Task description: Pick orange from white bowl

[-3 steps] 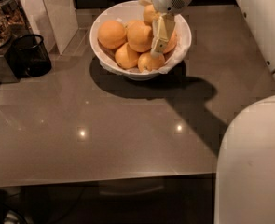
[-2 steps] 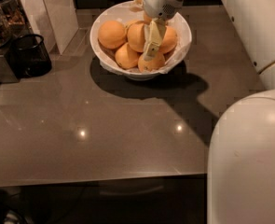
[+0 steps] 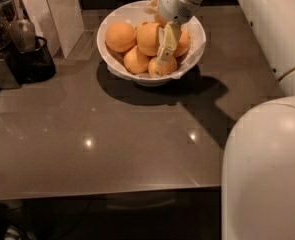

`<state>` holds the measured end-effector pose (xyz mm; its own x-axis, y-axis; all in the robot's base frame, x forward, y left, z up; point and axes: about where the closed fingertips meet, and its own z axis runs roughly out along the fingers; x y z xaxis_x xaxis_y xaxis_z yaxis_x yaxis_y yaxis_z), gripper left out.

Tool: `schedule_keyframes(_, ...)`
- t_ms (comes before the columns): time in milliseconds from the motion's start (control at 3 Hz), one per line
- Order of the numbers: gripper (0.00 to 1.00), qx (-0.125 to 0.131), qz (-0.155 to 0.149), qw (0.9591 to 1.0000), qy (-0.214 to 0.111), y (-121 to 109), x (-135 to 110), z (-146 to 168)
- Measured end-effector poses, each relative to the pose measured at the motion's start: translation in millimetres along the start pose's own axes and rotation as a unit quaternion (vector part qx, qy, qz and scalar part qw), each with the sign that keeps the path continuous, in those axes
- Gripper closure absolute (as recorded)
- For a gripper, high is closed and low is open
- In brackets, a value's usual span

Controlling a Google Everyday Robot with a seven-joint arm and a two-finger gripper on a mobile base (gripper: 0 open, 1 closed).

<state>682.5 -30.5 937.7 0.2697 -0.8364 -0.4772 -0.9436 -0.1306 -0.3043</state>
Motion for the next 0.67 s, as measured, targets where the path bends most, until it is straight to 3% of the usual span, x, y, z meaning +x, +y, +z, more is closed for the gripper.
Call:
schedule_keyframes(333,0.0,0.004,0.012,0.9999,0.0,-4.6,15.3,3.0)
schedule_keyframes(667,0.19,0.004,0.012,0.9999,0.0,-4.9,15.3,3.3)
